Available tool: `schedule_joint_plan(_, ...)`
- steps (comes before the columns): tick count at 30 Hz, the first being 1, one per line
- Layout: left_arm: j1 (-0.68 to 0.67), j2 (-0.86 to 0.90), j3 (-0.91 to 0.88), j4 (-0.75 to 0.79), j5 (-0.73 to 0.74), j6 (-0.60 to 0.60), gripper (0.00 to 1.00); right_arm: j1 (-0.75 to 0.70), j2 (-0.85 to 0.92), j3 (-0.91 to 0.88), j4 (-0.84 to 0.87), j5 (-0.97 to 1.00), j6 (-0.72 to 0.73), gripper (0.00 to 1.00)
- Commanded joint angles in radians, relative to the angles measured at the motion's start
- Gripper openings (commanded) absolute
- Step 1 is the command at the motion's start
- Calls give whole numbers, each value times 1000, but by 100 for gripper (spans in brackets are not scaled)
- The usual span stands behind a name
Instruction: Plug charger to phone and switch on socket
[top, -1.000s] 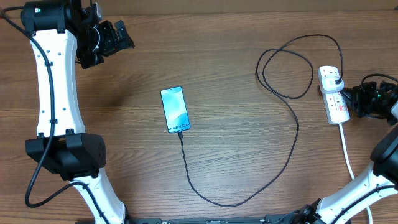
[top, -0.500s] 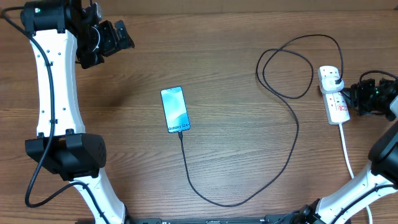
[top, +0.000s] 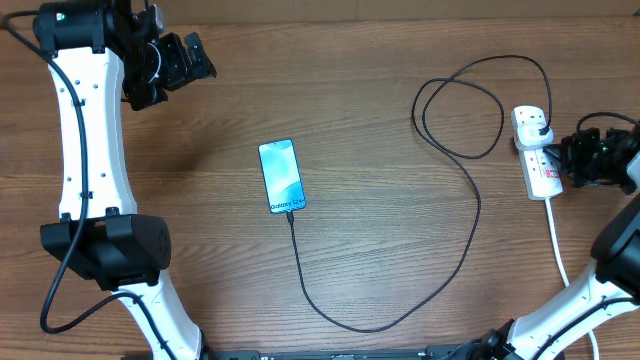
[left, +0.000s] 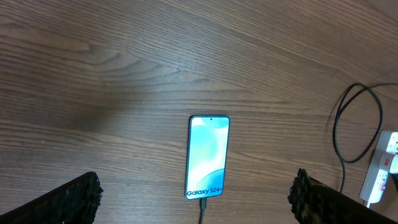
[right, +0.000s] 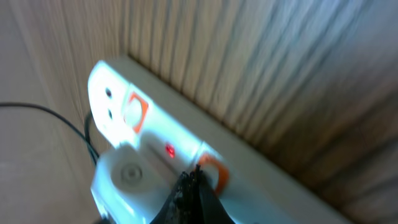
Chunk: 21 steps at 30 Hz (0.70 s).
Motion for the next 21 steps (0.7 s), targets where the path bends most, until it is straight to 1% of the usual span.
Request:
schedule_joint_plan(1, -4, -10, 10, -2, -6, -9, 100, 87, 50, -53, -25, -10, -10, 4)
schedule_joint_plan(7, -4, -10, 10, -2, -6, -9, 100, 87, 50, -52, -21, 9, -9, 4)
schedule_joint_plan(11, -4, -10, 10, -2, -6, -9, 100, 60, 50, -48, 3, 8, -8, 4)
schedule_joint_plan(17, -4, -10, 10, -2, -6, -9, 100, -52, 11, -1, -49, 5, -6, 4)
schedule_joint_plan(21, -4, -10, 10, -2, -6, -9, 100, -123, -65, 10, -58, -87, -10, 4)
